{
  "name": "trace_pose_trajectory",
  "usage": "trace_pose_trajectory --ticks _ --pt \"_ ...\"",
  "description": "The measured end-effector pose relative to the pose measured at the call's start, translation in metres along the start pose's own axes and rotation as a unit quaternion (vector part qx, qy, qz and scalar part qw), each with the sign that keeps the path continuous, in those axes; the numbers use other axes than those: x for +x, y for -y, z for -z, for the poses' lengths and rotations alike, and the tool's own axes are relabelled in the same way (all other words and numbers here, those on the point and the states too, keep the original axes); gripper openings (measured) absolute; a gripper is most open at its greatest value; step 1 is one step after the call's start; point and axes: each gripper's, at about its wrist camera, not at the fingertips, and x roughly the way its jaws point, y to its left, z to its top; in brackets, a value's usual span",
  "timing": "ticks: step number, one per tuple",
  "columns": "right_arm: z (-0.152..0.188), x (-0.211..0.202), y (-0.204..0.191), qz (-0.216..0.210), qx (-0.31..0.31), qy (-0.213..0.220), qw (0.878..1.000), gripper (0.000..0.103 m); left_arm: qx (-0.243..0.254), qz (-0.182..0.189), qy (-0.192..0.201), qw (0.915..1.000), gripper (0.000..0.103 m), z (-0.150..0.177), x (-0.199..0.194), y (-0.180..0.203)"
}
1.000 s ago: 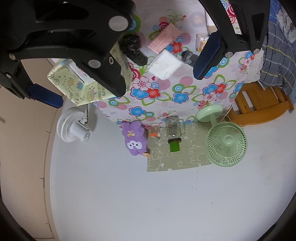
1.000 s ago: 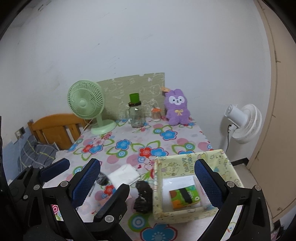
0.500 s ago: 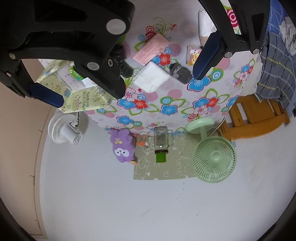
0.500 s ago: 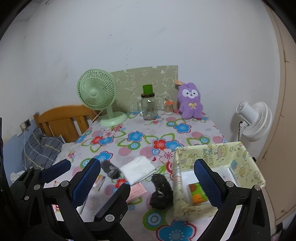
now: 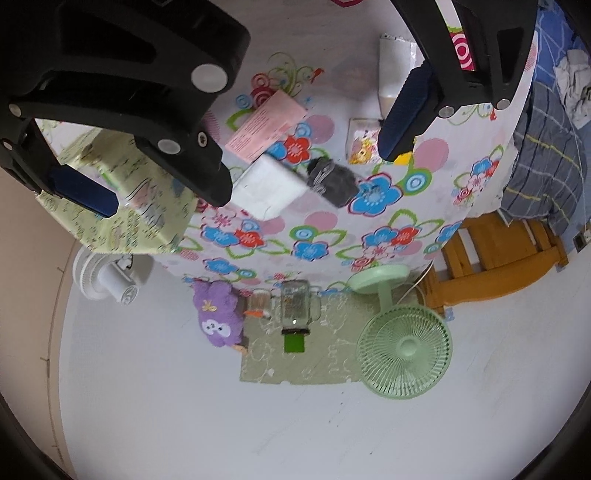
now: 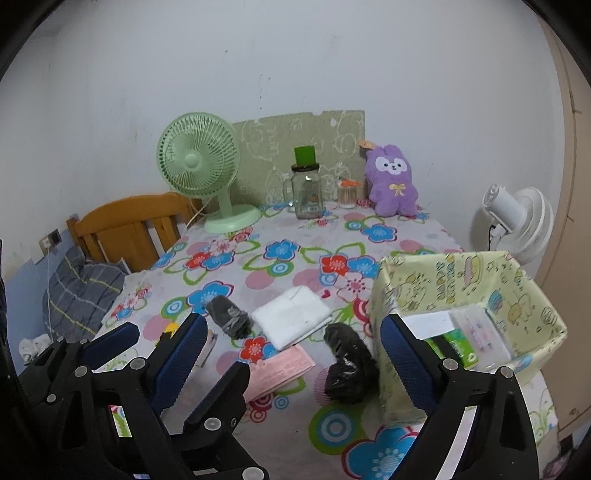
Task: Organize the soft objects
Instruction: 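Reach the left tool to the white roll while the right tool reaches the pink paper packet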
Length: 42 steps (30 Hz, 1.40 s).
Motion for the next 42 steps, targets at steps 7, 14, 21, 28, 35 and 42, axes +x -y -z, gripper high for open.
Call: trace_pose_trajectory --ticks 7,14,21,28,35,42 --pt "0.014 0.020 -0.006 -0.006 0.003 -0.028 1.000 0.092 -0.004 -0.009 -0.026 0.9996 0.087 0.014 0.016 -0.009" --pt "0.028 0.043 -0.011 -0.017 -0.005 -0.059 0.998 0.088 -0.011 -0.016 -0.048 0.9986 0.082 0.028 0.031 -0.016" --pt "0.038 0.065 -0.016 -0.024 -0.001 -0.093 0.995 0.086 -0.028 -0.028 -0.073 0.9965 0.076 0.037 0.045 -0.029" --pt "0.043 0.082 -0.025 -0.030 -0.005 -0.112 0.993 0.084 -0.042 -0.056 -0.092 0.9934 0.074 0.043 0.059 -0.049" --pt "0.047 0.095 -0.032 -0.031 -0.007 -0.129 0.991 0.083 -0.061 -0.063 -0.102 0.9909 0.065 0.050 0.066 -0.065" --pt "0.051 0.102 -0.040 -0.034 -0.017 -0.139 0.990 0.083 -0.080 -0.067 -0.108 0.9886 0.054 0.058 0.067 -0.078"
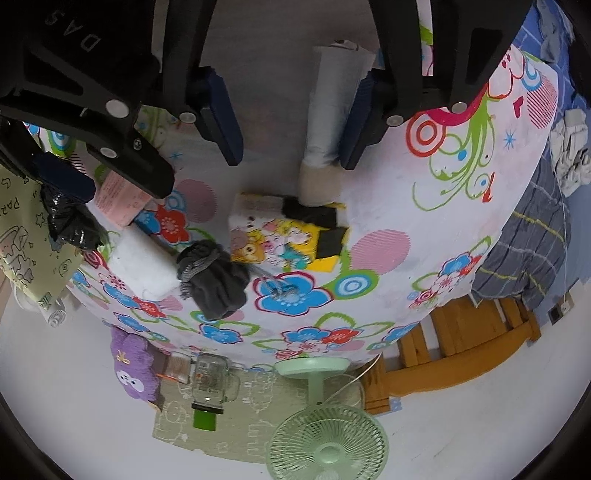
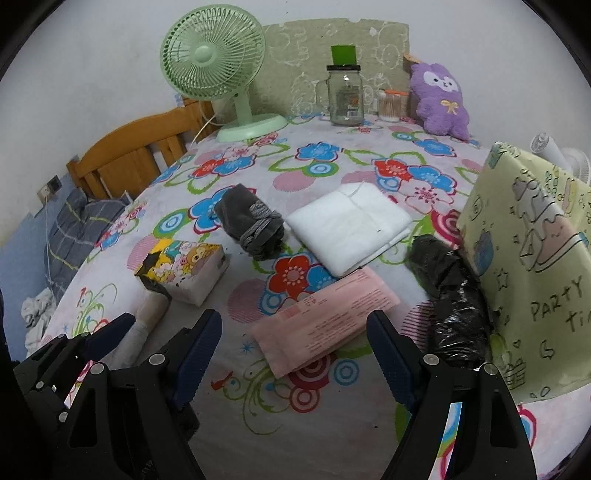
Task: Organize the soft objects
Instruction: 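Reach the left tool to the white roll while the right tool reaches the pink paper packet, then grasp the white roll with the left tool while the right tool grasps the pink paper packet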
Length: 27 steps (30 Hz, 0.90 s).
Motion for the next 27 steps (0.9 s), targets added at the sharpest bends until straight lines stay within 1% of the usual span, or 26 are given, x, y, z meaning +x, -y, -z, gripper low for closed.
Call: trace_pose_trajectory --ticks 3,5,6,8,10,16,18,20,27 --pt "0.000 0.001 -0.004 -0.002 -0.004 0.001 1.000 0.083 -0.009 0.000 0.001 1.0000 0.048 0.001 0.000 -0.006" --pt "0.001 0.001 -0.005 -0.004 -0.004 0.001 1.000 0.083 -0.012 -0.003 0.003 0.9999 0.039 0.002 -0.001 -0.006" --pt "0.000 0.001 -0.004 -0.005 -0.003 0.001 1.000 0.083 -0.011 -0.001 0.003 0.9999 0.037 0.002 -0.002 -0.006" --pt "0.000 0.002 -0.004 -0.005 -0.003 -0.001 1.000 0.083 -0.010 0.000 0.003 0.9999 0.027 0.003 -0.002 -0.003" --pt "0.000 0.002 -0.003 -0.004 -0.004 -0.003 1.000 0.083 -0.005 0.003 0.004 1.0000 0.021 0.003 -0.003 0.002" --pt "0.000 0.004 0.002 -0.002 0.000 -0.006 1.000 0.083 0.005 0.032 0.000 0.9995 0.020 0.002 -0.002 0.019" --pt "-0.001 0.006 0.006 -0.002 0.005 -0.010 1.000 0.081 0.011 0.038 0.000 0.9992 0.019 0.000 0.000 0.025" --pt "-0.002 0.008 0.010 0.001 0.012 -0.015 1.000 0.078 0.012 0.042 -0.001 0.9991 0.019 -0.002 0.002 0.029" --pt "-0.008 0.017 0.021 0.009 0.022 -0.024 0.999 0.075 0.021 0.046 -0.002 0.9987 0.019 -0.010 0.009 0.037"
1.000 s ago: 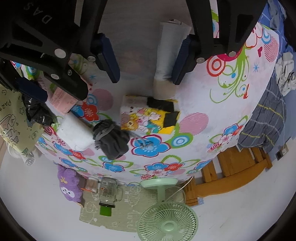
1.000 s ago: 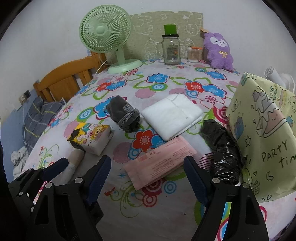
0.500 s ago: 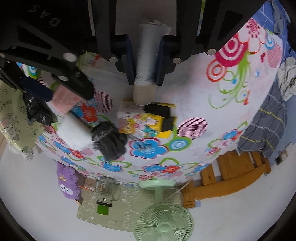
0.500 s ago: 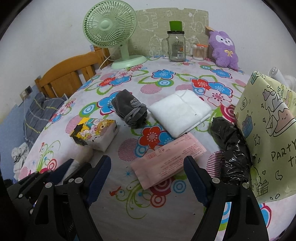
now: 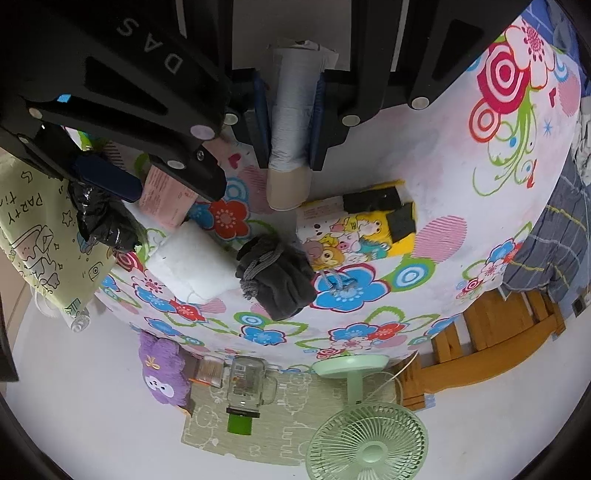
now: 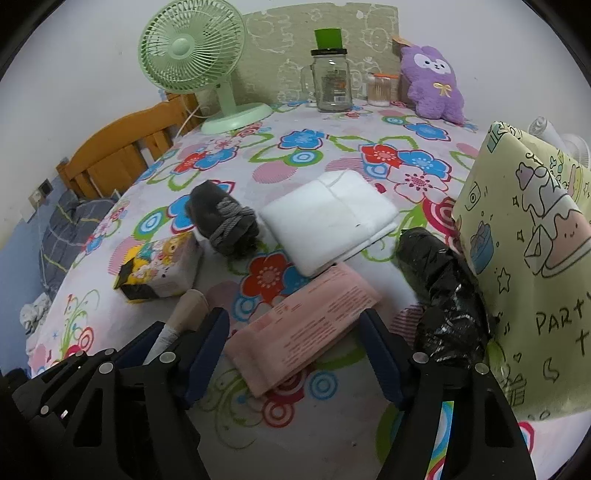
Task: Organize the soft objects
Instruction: 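Grasp the white roll with the left tool while the right tool grasps the pink paper packet, then lift the white roll with the left tool while the right tool carries the pink packet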
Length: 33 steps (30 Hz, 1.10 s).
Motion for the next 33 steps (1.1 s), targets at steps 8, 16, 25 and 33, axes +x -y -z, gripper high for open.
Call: trace_pose_trajectory --ticks 8,16,25,33 --pt "-0.006 0.010 -0.003 0.001 -0.009 -0.009 1.000 0.059 0.007 -0.001 0.001 1.0000 0.019 -0.003 0.004 0.004" --pt "-0.004 0.007 -0.005 -0.001 -0.013 -0.013 1.000 0.045 0.007 0.000 -0.001 1.0000 0.019 0.000 0.001 0.006" --pt "0.002 -0.010 -0.005 -0.004 -0.013 -0.006 1.000 0.044 0.000 0.019 0.002 0.9998 0.019 0.004 -0.015 0.011" --pt "-0.003 -0.036 -0.005 -0.003 -0.013 0.020 1.000 0.043 0.001 0.027 0.027 0.9993 0.019 -0.001 -0.037 0.016"
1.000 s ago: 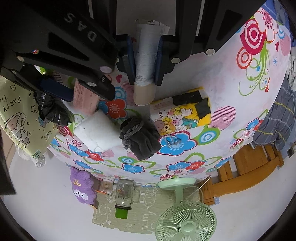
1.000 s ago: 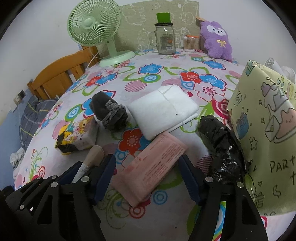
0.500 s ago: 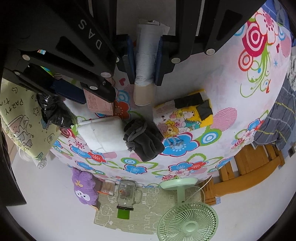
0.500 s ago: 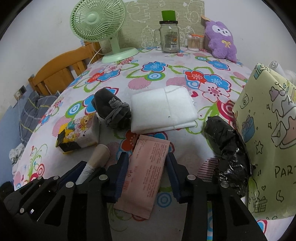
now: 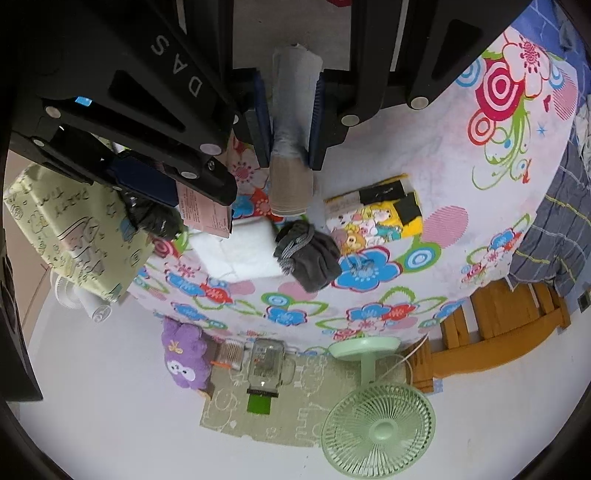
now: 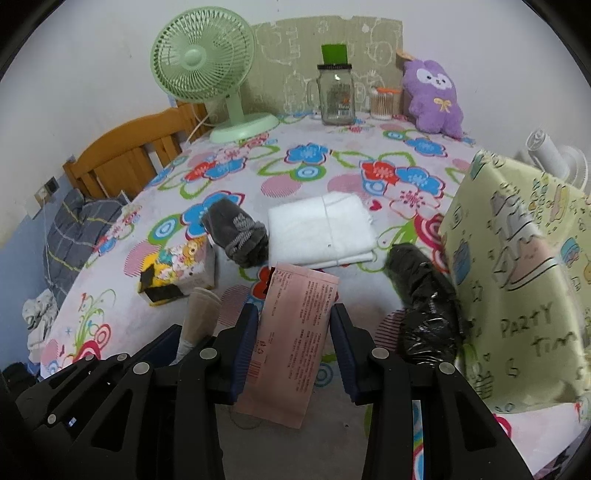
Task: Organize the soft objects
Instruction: 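Lift the white roll with the left tool while the right tool carries the pink packet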
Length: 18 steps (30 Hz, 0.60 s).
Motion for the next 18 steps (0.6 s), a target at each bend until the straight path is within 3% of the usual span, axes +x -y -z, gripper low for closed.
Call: trace_pose_trajectory --ticks 18 --pt "-0.017 -0.069 0.009 0.004 0.001 0.065 0.998 0.043 0.018 0.000 0.058 0.9982 0.019 -0.023 -0.052 0.025"
